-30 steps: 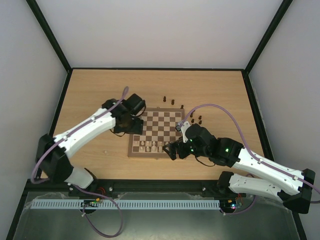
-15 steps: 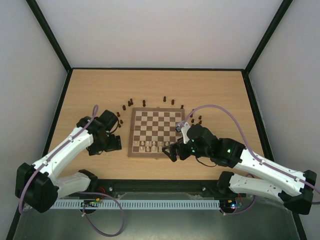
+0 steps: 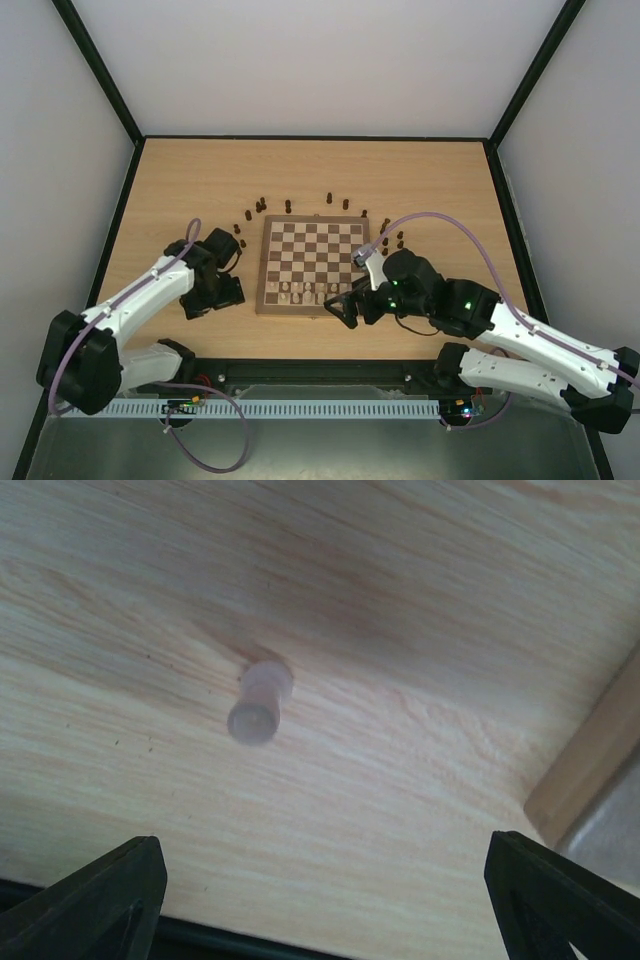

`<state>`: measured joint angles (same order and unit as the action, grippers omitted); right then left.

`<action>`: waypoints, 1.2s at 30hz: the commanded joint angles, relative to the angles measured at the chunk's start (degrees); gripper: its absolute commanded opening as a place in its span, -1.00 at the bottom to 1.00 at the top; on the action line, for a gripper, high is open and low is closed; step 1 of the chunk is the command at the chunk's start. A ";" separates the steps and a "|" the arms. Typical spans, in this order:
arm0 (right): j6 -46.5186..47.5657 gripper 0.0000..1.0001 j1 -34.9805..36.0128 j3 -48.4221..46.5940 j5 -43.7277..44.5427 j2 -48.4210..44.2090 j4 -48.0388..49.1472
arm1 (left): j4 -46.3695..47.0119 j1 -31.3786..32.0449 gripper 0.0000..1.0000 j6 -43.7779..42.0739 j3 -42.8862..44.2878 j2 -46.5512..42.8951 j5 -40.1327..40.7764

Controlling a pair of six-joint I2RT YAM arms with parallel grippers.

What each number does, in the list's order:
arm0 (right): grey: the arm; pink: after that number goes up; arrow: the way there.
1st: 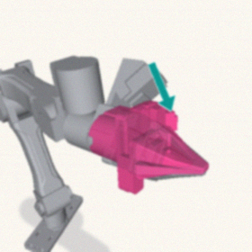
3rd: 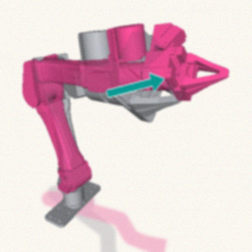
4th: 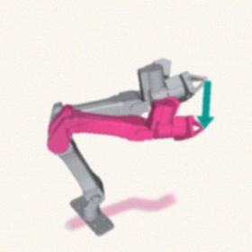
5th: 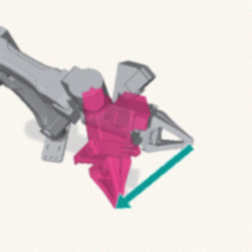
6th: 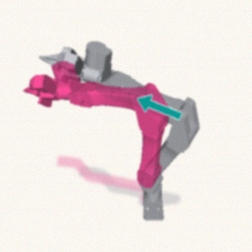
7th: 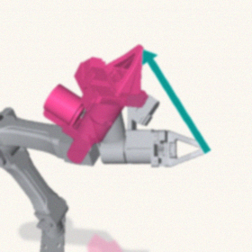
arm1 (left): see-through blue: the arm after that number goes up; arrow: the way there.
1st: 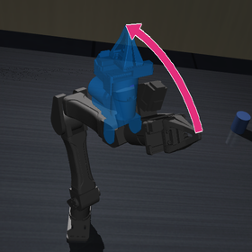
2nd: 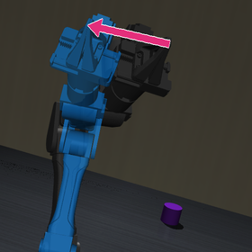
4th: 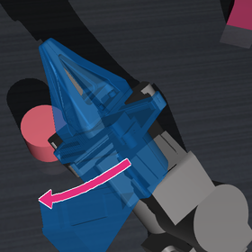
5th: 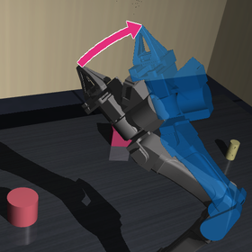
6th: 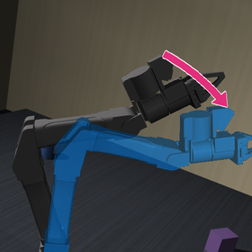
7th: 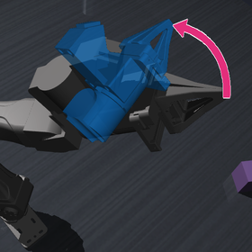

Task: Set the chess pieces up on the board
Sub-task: Pick up the chess piece at the center of the board.

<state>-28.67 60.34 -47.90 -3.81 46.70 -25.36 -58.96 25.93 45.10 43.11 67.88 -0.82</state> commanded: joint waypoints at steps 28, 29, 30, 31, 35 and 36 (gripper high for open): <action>1.24 0.97 -0.22 1.21 -5.30 -2.60 1.44 | 7.00 -7.56 0.67 3.71 -4.86 0.73 -0.32; 1.25 0.97 -0.30 1.19 -5.25 -2.58 1.46 | 6.98 -7.63 0.67 3.54 -4.88 0.66 -0.32; 1.24 0.97 -0.24 1.16 -5.28 -2.58 1.38 | 7.00 -7.86 0.68 3.42 -4.80 0.56 -0.32; 1.24 0.97 -0.23 1.19 -5.32 -2.64 1.43 | 6.95 -7.94 0.68 3.34 -4.79 0.57 -0.28; 1.25 0.97 -0.28 1.28 -5.15 -2.50 1.49 | 6.91 -8.55 0.68 2.62 -4.66 0.44 -0.41; 1.24 0.97 -0.25 1.25 -5.08 -2.37 1.43 | 6.90 -8.85 0.69 2.42 -4.62 0.42 -0.29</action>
<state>-28.36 60.34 -47.27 -8.56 44.21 -24.29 -50.39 18.04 48.49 38.92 69.12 -1.87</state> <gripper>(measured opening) 0.986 0.841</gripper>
